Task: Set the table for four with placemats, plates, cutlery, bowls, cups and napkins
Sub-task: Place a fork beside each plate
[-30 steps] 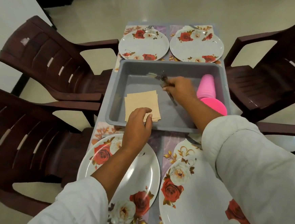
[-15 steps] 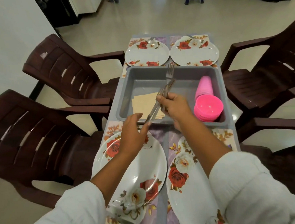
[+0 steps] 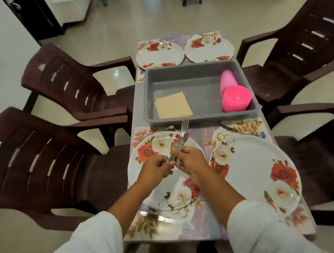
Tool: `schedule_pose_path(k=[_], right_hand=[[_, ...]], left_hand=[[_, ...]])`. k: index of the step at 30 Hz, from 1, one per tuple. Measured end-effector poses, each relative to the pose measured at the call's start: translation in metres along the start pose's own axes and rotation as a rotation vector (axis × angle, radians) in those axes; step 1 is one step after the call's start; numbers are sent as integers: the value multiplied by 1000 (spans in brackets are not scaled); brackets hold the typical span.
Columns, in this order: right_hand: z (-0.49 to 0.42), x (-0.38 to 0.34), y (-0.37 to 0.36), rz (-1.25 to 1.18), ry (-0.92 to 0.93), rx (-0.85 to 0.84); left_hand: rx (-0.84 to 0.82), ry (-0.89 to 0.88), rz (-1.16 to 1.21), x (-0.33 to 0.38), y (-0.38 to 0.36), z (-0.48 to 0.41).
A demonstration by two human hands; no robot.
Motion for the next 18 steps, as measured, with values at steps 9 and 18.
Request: schedule_pose_path(k=[9,18], right_hand=[[54,61,-32,-79,-29,143],[87,81,-28,-203,16,142]], left_hand=[[-117,77,88,-41,47,33],[-208,190,160,-57,51,67]])
Point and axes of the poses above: each hand's wrist, its own z-axis away from the middle knuckle, its own y-axis out of the back of the hand, x = y × z, the point moved 9 cm from there along -z, towards the middle knuckle, and after that the axes turned 12 degrees about x, right-handed, at the moved point
